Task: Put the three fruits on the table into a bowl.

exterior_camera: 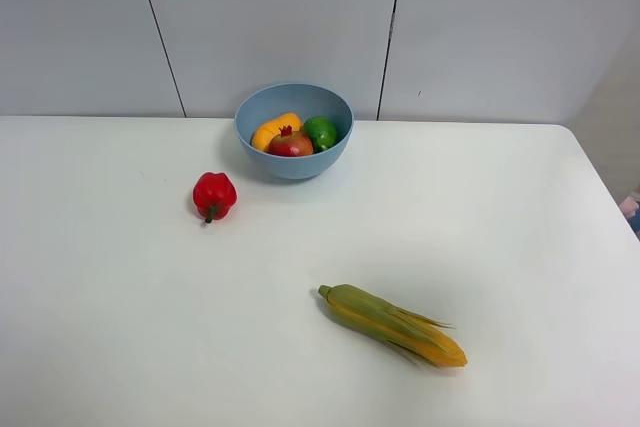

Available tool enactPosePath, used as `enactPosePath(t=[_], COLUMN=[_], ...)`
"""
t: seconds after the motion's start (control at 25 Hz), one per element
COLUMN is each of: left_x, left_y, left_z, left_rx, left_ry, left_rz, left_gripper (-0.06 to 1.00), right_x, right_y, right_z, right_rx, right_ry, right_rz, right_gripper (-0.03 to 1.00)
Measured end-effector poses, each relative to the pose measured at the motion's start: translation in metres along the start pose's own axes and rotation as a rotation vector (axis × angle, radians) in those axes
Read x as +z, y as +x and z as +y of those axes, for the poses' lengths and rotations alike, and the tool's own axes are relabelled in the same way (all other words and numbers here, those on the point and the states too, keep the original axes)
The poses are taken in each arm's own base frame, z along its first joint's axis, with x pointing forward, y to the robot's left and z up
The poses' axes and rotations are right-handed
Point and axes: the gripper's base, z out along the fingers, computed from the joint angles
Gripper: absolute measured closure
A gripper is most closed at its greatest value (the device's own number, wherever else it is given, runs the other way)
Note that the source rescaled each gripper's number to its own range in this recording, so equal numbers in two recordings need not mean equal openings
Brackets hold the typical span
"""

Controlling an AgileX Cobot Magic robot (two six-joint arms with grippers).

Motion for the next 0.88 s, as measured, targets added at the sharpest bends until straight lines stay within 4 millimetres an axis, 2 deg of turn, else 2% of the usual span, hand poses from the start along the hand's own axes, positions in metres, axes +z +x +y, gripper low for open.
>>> enactPosePath(t=[0.12, 0.24, 0.48, 0.6, 0.88], left_x=[0.0, 0.0, 0.0, 0.0, 0.0], left_y=[0.0, 0.0, 0.0, 0.0, 0.0], left_z=[0.0, 0.0, 0.0, 0.0, 0.0], left_rx=[0.0, 0.0, 0.001, 0.001, 0.002], left_ry=[0.0, 0.0, 0.0, 0.0, 0.0], left_rz=[0.0, 0.0, 0.0, 0.0, 0.0], left_gripper=[-0.05, -0.05, -0.05, -0.05, -0.05], right_x=[-0.019, -0.035, -0.018, -0.012, -0.011], right_y=[0.04, 0.058, 0.086, 0.092, 0.092], right_z=[0.005, 0.007, 0.007, 0.007, 0.007], right_rx=[0.002, 0.023, 0.081, 0.126, 0.14], right_ry=[0.005, 0.014, 0.017, 0.017, 0.019], right_rz=[0.001, -0.039, 0.145, 0.167, 0.159], right_gripper=[0.48, 0.48, 0.48, 0.48, 0.48])
